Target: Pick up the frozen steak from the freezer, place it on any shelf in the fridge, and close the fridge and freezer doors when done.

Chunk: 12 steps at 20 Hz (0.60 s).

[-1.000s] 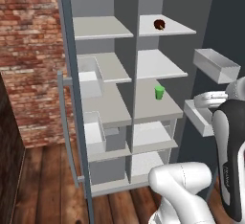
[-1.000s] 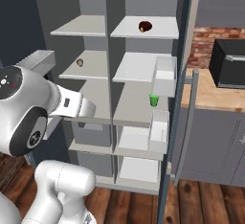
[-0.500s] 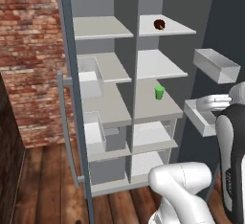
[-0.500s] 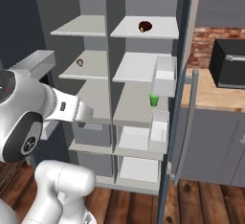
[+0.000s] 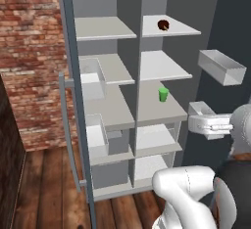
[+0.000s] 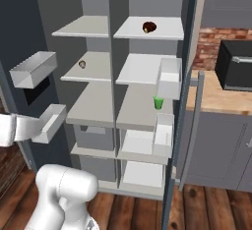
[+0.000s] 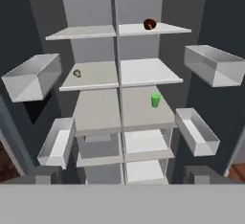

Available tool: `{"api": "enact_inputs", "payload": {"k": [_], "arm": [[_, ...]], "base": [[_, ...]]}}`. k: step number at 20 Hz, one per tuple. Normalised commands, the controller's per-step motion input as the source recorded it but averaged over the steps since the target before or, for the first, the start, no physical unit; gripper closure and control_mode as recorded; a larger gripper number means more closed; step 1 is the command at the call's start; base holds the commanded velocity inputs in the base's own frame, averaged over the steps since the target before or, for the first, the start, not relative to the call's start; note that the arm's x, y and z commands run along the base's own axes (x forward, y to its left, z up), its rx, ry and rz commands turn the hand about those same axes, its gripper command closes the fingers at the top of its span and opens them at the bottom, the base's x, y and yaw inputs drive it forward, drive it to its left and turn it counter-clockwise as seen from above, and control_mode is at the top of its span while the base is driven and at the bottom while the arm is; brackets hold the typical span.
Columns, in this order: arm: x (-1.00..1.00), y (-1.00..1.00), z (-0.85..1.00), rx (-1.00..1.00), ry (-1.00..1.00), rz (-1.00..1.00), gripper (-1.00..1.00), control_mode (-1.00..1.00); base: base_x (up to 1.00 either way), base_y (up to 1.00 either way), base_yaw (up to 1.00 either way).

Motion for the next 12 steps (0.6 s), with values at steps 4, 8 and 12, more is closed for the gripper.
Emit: {"api": "enact_inputs", "payload": {"k": [4, 8, 12], "arm": [[-0.57, 1.0, 0.4, -0.01, -0.21, -0.15, -1.0, -1.0], [-0.25, 1.0, 0.21, -0.01, -0.26, -0.25, -1.0, -1.0], [0.02, 1.0, -0.03, 0.0, -0.17, -0.35, -1.0, -1.0]], "base": [[0.0, 0.0, 0.0], [0.0, 0.0, 0.0], [0.0, 0.0, 0.0]]}}
